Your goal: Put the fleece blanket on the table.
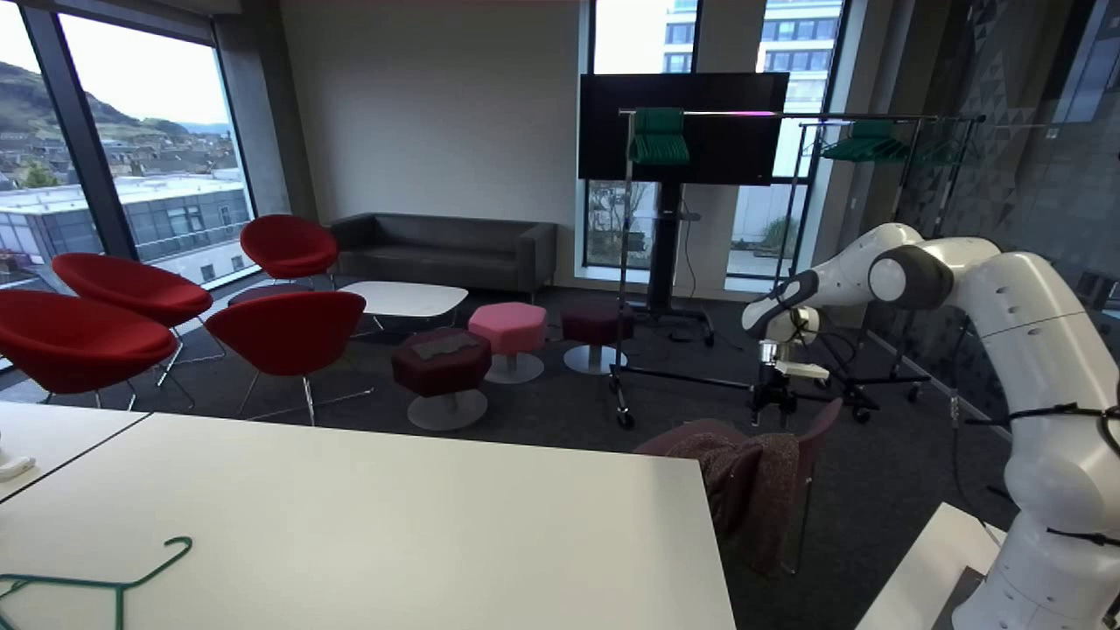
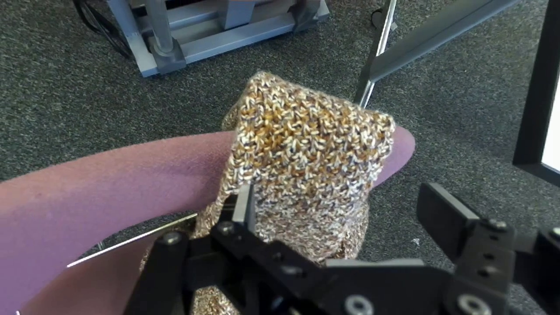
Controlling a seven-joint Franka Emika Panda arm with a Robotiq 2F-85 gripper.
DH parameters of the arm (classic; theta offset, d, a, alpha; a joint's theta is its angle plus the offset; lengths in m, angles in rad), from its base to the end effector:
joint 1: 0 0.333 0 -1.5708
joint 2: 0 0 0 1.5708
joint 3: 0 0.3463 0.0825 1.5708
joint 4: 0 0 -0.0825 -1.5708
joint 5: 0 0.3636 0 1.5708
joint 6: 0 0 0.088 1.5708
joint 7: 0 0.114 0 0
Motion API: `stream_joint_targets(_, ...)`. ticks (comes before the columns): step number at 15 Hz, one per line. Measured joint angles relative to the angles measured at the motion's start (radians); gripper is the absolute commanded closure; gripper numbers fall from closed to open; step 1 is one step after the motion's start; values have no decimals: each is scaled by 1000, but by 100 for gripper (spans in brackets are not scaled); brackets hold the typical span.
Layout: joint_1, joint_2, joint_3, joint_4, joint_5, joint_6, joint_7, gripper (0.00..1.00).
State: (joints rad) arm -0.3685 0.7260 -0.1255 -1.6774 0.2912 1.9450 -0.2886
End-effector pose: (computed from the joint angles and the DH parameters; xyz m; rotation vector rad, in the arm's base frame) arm 0.5666 -0.2725 0.1859 -2.7414 0.5017 0.5012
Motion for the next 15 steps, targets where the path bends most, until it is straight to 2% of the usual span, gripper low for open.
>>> stream_joint_targets(4, 0, 33, -14, 0, -3, 0, 15, 0)
stream_joint_targets(5, 0, 38, -15, 0, -4, 1, 19, 25)
stream_joint_targets(6, 0, 41, -16, 0, -4, 1, 20, 28)
stream_joint_targets(15, 0, 43, -17, 16, -3, 1, 20, 95)
